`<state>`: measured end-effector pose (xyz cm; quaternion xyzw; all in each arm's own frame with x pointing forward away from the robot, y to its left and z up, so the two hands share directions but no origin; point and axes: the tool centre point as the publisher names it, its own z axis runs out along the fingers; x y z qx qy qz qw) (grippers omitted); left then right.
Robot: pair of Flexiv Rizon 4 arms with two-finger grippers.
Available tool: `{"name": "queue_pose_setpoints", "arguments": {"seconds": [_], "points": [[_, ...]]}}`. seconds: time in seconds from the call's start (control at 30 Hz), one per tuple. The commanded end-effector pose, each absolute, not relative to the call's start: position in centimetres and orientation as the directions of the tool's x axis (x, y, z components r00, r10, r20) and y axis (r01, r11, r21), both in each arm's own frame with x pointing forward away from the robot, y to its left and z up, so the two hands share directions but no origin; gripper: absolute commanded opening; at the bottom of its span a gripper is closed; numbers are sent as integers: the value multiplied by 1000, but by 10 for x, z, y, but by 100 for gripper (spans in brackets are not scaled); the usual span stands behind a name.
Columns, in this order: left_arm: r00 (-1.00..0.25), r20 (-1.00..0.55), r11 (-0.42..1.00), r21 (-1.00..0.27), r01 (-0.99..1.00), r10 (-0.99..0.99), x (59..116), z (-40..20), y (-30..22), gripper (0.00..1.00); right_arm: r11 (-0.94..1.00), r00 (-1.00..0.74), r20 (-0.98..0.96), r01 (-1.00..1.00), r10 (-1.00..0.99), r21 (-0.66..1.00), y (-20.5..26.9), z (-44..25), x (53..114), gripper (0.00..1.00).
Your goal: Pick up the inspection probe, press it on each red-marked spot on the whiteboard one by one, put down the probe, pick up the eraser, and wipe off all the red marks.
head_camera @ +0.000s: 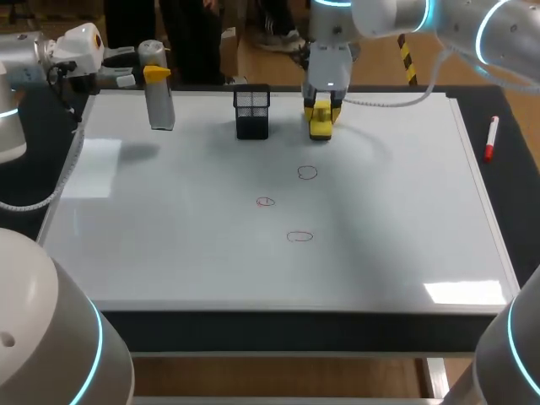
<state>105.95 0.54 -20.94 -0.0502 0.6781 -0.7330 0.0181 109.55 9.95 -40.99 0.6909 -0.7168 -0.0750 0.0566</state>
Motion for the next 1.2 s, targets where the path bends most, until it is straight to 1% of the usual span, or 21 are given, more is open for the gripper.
{"name": "queue_pose_setpoints", "arguments": {"seconds": [0.03,0.27,0.47,0.73,1.03,1.2], "points": [[-994,48,-79,-996,-41,-94,1059,-208,6,0,62,-63,-5,-986,-998,154,88,-391,1082,0],[-994,48,-79,-996,-41,-94,1059,-208,6,0,140,-138,32,-983,-990,115,62,-371,1058,0],[-994,48,-79,-996,-41,-94,1059,-208,6,0,198,-196,31,-974,-980,108,31,-367,1036,0],[-994,48,-79,-996,-41,-94,1059,-208,6,0,316,-309,79,-943,-948,104,-4,-366,995,0],[-994,48,-79,-996,-41,-94,1059,-208,6,0,424,-419,73,-902,-905,85,-34,-366,950,0],[-994,48,-79,-996,-41,-94,1059,-208,6,0,459,-455,64,-886,-888,65,-40,-367,934,0]]}}
